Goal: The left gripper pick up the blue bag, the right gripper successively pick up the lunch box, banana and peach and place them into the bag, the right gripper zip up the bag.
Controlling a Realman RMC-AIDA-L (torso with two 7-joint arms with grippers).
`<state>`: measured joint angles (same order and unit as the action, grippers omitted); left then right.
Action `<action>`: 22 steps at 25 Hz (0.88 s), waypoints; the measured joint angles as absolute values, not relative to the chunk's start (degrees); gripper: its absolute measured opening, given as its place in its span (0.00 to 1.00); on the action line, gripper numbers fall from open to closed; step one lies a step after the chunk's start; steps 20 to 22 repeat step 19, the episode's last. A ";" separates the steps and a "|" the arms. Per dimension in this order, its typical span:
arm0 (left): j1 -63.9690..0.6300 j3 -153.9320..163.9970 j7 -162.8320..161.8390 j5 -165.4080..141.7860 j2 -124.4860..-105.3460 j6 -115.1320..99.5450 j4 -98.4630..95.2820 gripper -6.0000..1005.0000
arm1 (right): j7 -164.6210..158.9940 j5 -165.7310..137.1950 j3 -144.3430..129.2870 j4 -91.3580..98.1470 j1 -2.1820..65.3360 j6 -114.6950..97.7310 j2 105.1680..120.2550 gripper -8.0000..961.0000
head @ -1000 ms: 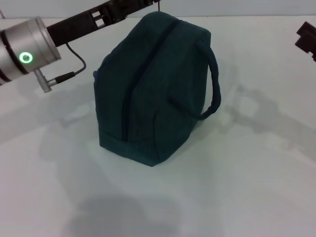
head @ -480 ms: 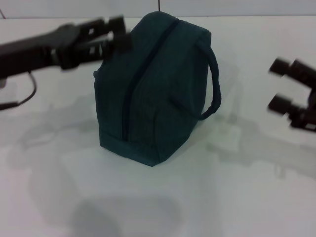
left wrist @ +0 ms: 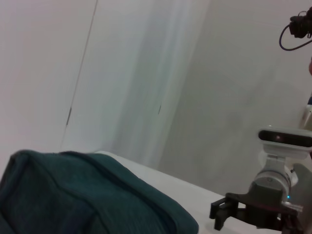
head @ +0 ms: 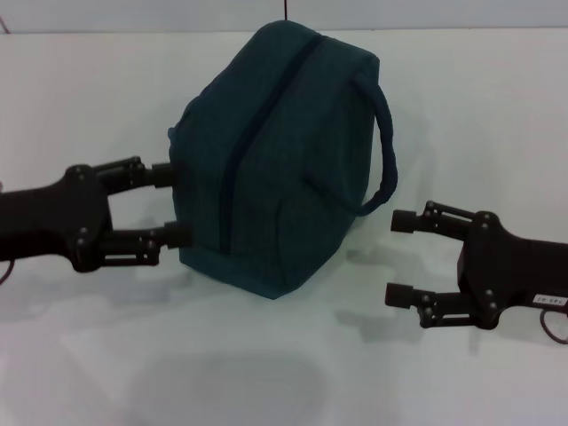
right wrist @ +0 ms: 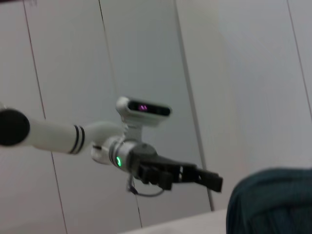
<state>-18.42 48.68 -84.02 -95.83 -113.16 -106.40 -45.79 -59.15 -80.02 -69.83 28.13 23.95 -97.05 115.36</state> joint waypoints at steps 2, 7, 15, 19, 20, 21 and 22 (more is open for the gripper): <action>-17.95 48.70 -83.61 -96.59 -113.36 -106.57 -45.69 0.89 | -58.89 -80.26 -70.49 27.78 23.98 -96.14 115.39 0.91; -17.52 48.79 -83.54 -99.78 -113.54 -107.46 -45.21 0.89 | -57.58 -80.47 -71.22 27.42 24.00 -95.83 115.49 0.91; -17.47 48.78 -83.20 -101.37 -113.56 -108.09 -44.30 0.89 | -57.70 -80.54 -71.28 27.42 24.00 -95.80 115.57 0.91; -17.54 48.77 -83.18 -102.67 -113.76 -108.11 -44.17 0.89 | -57.73 -80.32 -71.28 27.42 23.99 -95.79 115.58 0.91; -17.54 48.77 -83.18 -102.67 -113.76 -108.11 -44.17 0.89 | -57.73 -80.32 -71.28 27.42 23.99 -95.79 115.58 0.91; -17.54 48.77 -83.18 -102.67 -113.76 -108.11 -44.17 0.89 | -57.73 -80.32 -71.28 27.42 23.99 -95.79 115.58 0.91; -17.54 48.77 -83.18 -102.67 -113.76 -108.11 -44.17 0.89 | -57.73 -80.32 -71.28 27.42 23.99 -95.79 115.58 0.91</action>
